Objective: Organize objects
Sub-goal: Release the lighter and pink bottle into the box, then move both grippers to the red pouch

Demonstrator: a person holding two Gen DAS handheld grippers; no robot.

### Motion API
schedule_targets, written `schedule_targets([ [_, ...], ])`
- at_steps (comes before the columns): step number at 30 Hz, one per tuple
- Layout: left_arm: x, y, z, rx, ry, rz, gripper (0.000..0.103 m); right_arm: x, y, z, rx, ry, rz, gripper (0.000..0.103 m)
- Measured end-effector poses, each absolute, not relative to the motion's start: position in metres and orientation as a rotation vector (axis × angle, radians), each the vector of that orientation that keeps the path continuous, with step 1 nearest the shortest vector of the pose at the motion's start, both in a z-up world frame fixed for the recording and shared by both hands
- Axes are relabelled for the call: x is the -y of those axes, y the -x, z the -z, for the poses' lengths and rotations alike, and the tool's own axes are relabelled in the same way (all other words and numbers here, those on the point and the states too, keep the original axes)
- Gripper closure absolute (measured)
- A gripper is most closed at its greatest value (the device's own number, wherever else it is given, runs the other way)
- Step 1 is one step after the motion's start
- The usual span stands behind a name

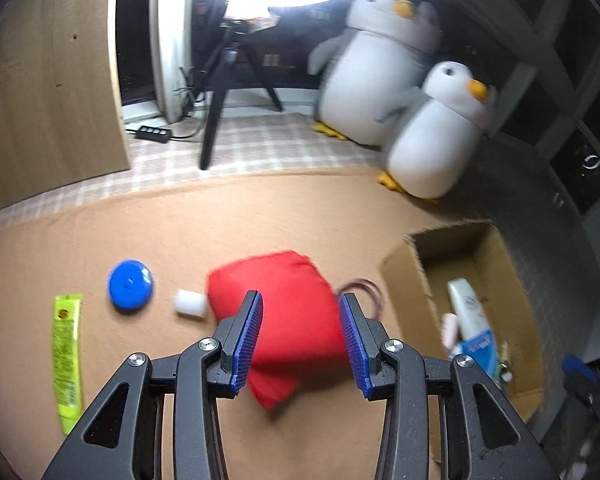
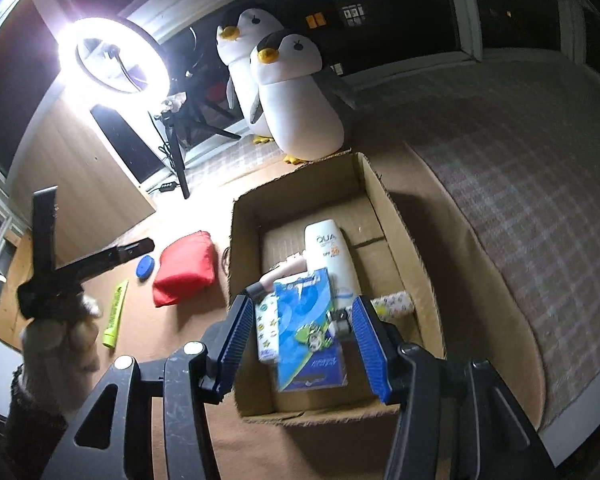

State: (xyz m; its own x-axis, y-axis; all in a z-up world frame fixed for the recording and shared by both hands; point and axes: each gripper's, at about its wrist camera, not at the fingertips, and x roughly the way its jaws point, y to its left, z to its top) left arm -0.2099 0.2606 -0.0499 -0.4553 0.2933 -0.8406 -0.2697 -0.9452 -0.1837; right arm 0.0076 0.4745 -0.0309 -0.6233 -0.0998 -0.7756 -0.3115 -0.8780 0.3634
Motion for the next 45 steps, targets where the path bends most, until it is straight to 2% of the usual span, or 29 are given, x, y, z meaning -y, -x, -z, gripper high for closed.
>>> schedule_targets([
  [5, -0.260, 0.238, 0.064, 0.051, 1.470, -2.425, 0.060, -0.458, -0.015, 0.031, -0.737, 1.322, -2.644, 0.055],
  [19, -0.282, 0.283, 0.126, -0.122, 1.595, -2.391, 0.061, -0.436, -0.022, 0.041, -0.722, 1.393, -2.635, 0.055],
  [21, -0.283, 0.277, 0.128, -0.149, 1.575, -2.379, 0.066, -0.435, -0.021, 0.040, -0.726, 1.395, -2.637, 0.055],
  [27, -0.286, 0.239, 0.131, -0.285, 1.493, -2.338, 0.066, -0.421, -0.014, 0.038, -0.708, 1.416, -2.672, 0.055],
  [36, -0.263, 0.154, 0.129, -0.241, 1.434, -2.279, 0.066, -0.386, -0.006, 0.037, -0.691, 1.467, -2.728, 0.055],
  [43, -0.235, 0.117, 0.117, -0.186, 1.431, -2.244, 0.066, -0.355, 0.003, 0.051, -0.713, 1.541, -2.743, 0.055],
  [45, -0.221, 0.108, 0.106, -0.176, 1.406, -2.277, 0.062, -0.344, 0.009, 0.056, -0.681, 1.573, -2.753, 0.055],
])
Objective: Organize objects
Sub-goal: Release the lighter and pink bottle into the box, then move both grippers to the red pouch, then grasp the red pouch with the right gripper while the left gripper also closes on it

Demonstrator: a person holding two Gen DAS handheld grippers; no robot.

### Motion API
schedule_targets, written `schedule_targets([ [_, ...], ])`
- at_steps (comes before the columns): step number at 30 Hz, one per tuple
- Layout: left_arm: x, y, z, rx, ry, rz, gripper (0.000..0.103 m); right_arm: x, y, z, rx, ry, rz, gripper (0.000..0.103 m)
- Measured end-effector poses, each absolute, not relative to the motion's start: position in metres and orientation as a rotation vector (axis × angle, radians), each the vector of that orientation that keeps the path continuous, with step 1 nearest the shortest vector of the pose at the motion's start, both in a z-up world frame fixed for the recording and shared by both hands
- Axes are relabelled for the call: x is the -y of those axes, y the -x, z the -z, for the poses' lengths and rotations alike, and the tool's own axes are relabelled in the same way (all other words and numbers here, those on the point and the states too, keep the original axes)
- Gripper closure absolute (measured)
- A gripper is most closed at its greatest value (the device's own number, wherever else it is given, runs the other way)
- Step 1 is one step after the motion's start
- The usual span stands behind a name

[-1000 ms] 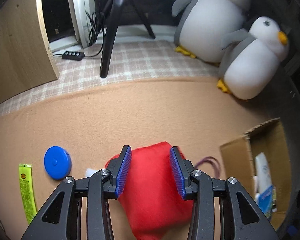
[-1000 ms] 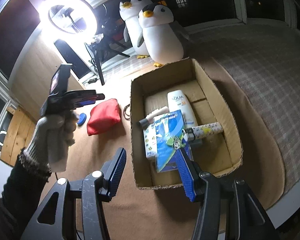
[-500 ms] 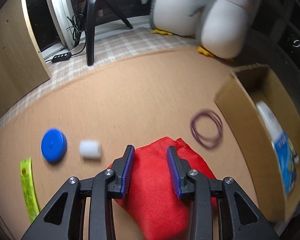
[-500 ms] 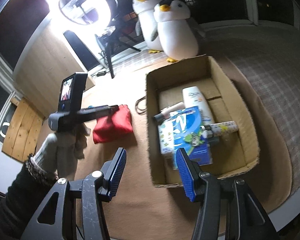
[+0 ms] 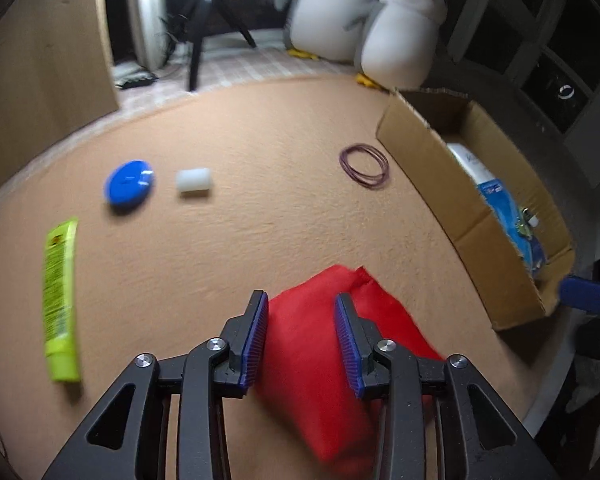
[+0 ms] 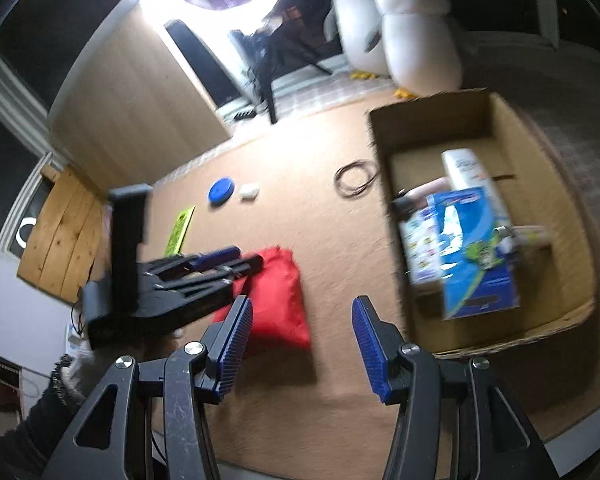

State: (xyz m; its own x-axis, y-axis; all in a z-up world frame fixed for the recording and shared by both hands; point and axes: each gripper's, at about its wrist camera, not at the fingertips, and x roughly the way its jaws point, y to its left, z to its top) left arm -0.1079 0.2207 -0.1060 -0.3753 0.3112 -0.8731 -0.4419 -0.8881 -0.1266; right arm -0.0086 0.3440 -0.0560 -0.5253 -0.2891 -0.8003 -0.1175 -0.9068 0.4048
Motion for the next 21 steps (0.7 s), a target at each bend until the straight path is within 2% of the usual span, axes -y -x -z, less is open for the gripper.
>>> schedule_targets([
  [1, -0.214, 0.102, 0.102, -0.170, 1.394, -2.288, 0.061, -0.340, 0.011, 0.058, 0.624, -1.474, 2.575, 0.055],
  [5, -0.182, 0.080, 0.100, -0.059, 1.432, -2.269, 0.045, -0.321, 0.026, 0.069, 0.566, -1.499, 2.530, 0.055],
  [8, -0.171, 0.065, 0.108, 0.022, 1.473, -2.215, 0.043, -0.310, 0.039, 0.078, 0.532, -1.527, 2.487, 0.055],
  [12, -0.168, 0.062, 0.117, 0.107, 1.511, -2.172, 0.032, -0.295, 0.058, 0.088, 0.454, -1.585, 2.418, 0.054],
  [18, -0.166, 0.064, 0.123, 0.202, 1.539, -2.130, 0.031, -0.289, 0.082, 0.106, 0.431, -1.711, 2.320, 0.038],
  [21, -0.171, 0.067, 0.127, 0.226, 1.560, -2.107, 0.030, -0.287, 0.091, 0.118, 0.429, -1.776, 2.264, 0.037],
])
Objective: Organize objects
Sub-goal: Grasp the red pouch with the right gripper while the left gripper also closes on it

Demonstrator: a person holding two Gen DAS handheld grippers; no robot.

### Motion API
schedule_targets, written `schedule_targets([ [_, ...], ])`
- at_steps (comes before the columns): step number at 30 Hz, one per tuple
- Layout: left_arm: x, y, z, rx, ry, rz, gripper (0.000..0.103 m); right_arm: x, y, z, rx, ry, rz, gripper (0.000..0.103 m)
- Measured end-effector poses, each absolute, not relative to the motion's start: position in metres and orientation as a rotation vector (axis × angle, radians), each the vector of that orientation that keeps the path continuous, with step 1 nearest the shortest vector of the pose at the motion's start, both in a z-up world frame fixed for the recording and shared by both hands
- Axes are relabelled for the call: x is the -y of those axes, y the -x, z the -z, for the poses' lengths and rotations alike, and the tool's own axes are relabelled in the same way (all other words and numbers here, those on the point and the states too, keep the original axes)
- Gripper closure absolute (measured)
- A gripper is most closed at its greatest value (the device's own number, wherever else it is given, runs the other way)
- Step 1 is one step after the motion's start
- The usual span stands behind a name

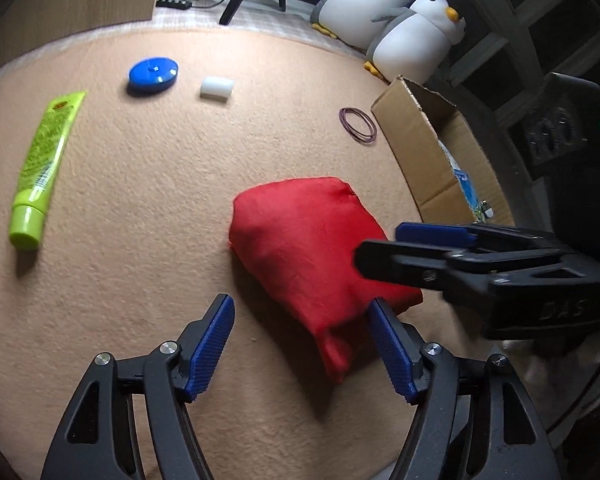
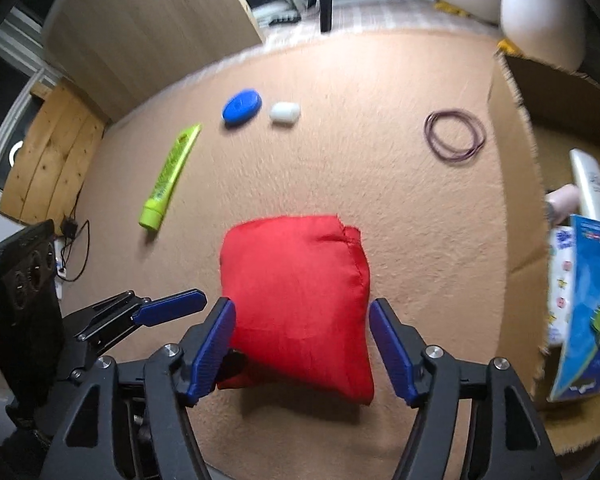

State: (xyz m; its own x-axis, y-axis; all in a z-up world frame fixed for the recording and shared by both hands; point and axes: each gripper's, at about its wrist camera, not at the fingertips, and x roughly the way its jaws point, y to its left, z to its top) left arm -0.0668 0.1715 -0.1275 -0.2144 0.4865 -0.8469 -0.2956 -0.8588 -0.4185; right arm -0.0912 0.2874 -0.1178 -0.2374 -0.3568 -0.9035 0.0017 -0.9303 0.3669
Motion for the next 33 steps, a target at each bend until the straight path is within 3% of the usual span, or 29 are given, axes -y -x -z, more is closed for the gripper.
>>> schedule_targets([
  [7, -0.181, 0.069, 0.132, 0.235, 1.568, -2.079, 0.031, -0.285, 0.096, 0.128, 0.425, -1.804, 2.211, 0.037],
  [23, -0.191, 0.072, 0.123, 0.202, 1.546, -2.091, 0.047, -0.283, 0.090, 0.122, 0.412, -1.768, 2.239, 0.045],
  [33, -0.211, 0.076, 0.088, 0.156, 1.438, -2.131, 0.048, -0.299, 0.087, 0.084, 0.420, -1.664, 2.360, 0.046],
])
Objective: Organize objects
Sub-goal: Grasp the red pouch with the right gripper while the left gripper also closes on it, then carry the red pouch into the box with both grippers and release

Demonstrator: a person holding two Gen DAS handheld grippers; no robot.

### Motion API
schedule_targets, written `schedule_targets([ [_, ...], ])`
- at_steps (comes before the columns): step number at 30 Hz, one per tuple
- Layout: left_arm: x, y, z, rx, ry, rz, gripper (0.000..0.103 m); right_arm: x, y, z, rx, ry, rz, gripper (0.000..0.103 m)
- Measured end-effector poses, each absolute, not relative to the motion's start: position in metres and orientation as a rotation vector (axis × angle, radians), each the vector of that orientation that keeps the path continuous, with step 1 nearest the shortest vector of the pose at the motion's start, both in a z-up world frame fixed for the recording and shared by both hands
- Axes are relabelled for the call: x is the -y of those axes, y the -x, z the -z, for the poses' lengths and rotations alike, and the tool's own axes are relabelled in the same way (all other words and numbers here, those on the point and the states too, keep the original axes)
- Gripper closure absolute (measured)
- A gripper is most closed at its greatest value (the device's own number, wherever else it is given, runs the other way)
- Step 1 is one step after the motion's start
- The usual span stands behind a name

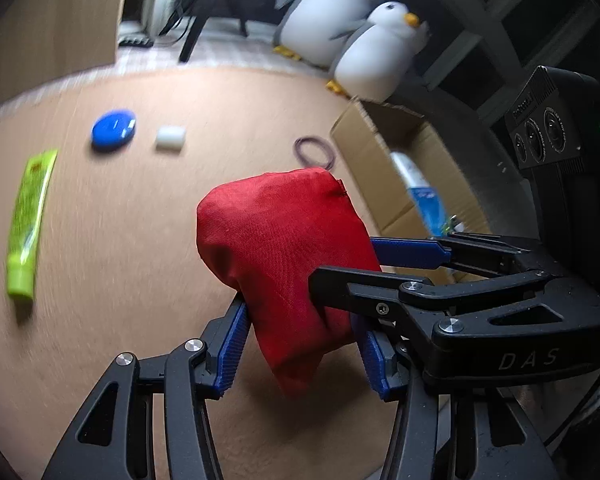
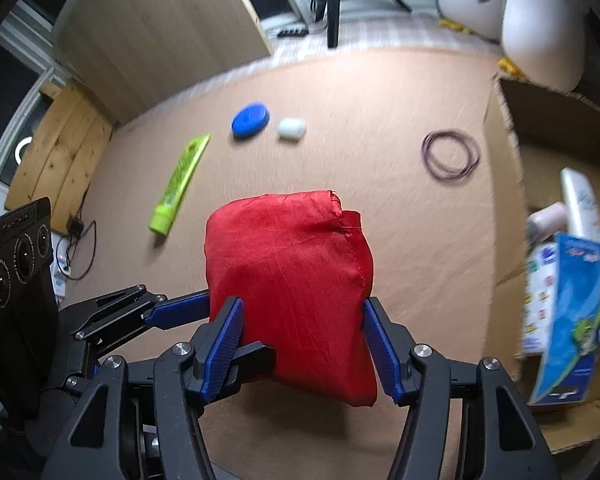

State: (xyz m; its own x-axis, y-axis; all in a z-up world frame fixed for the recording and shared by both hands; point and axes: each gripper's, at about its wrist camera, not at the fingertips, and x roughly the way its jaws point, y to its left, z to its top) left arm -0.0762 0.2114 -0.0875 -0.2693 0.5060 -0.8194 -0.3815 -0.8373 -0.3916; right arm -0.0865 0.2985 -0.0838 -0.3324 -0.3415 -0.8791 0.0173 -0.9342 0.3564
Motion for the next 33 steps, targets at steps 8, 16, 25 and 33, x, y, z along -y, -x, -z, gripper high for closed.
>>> schedule_targets([
  [8, -0.260, 0.091, 0.055, 0.093, 1.327, -2.118, 0.049, -0.338, 0.082, 0.050, 0.443, -1.594, 2.489, 0.046],
  [16, -0.337, 0.111, 0.042, 0.043, 1.259, -2.075, 0.049, -0.401, 0.075, 0.036, 0.507, -1.565, 2.606, 0.046],
  [25, -0.405, 0.125, 0.047, 0.018, 1.244, -2.032, 0.050, -0.463, 0.073, 0.041, 0.567, -1.582, 2.684, 0.046],
  [33, -0.432, 0.133, 0.057, -0.004, 1.279, -2.008, 0.048, -0.487, 0.071, 0.045, 0.587, -1.607, 2.701, 0.046],
])
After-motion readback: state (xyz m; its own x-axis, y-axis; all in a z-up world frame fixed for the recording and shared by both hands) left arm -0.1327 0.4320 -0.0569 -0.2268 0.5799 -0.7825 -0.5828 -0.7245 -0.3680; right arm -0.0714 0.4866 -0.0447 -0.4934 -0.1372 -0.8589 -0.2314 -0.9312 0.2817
